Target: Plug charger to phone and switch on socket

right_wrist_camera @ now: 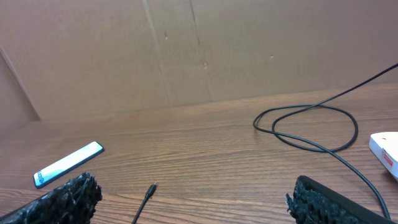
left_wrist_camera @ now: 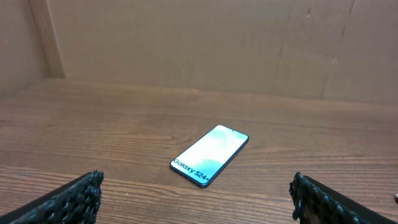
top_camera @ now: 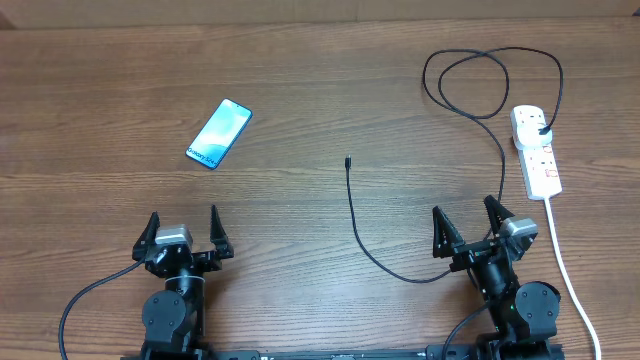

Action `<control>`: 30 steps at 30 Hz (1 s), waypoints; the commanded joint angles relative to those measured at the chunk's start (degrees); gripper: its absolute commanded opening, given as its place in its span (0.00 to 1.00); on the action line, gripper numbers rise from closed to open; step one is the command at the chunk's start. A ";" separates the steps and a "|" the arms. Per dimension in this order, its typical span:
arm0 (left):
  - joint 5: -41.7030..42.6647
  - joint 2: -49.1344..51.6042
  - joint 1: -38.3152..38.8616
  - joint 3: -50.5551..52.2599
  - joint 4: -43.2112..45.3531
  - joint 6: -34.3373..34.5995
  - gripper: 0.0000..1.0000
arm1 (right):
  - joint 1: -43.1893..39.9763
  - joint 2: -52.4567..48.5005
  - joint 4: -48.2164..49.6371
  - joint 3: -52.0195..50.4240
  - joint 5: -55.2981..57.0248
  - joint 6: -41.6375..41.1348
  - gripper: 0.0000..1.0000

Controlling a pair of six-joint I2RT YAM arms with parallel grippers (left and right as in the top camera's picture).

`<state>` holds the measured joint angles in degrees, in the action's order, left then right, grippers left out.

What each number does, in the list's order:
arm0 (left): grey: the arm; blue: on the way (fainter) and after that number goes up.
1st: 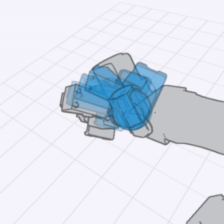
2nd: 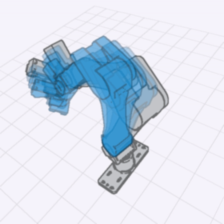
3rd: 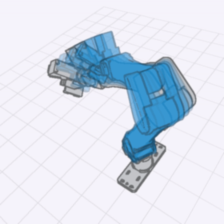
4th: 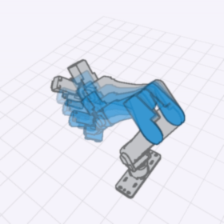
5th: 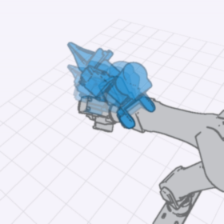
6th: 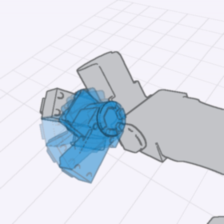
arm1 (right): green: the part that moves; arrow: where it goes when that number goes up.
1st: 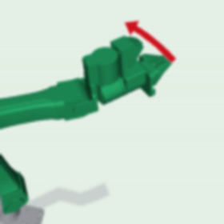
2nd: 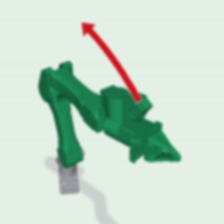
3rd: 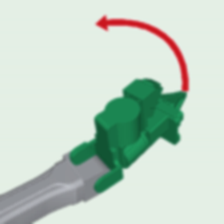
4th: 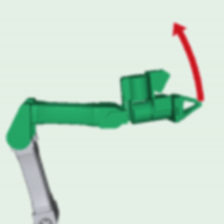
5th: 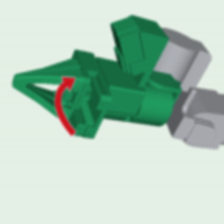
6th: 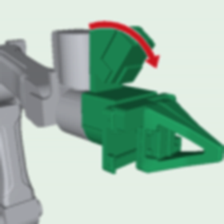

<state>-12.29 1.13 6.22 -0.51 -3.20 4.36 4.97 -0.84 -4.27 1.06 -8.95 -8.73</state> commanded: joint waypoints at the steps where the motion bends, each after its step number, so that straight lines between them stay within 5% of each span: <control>1: -0.76 -0.42 -0.22 0.24 0.07 0.37 0.99 | 0.33 0.52 0.31 -0.59 0.35 0.46 1.00; 20: -0.76 -0.42 -0.22 0.24 0.09 0.37 0.99 | 0.33 0.52 0.31 -0.59 0.35 0.46 1.00; 30: 10.75 0.04 -0.20 -4.61 -1.05 0.96 1.00 | 0.33 0.52 0.31 -0.59 0.35 0.46 1.00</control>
<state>-6.00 1.13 6.22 -1.10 -3.66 4.40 4.97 -0.84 -4.29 1.06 -8.95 -8.73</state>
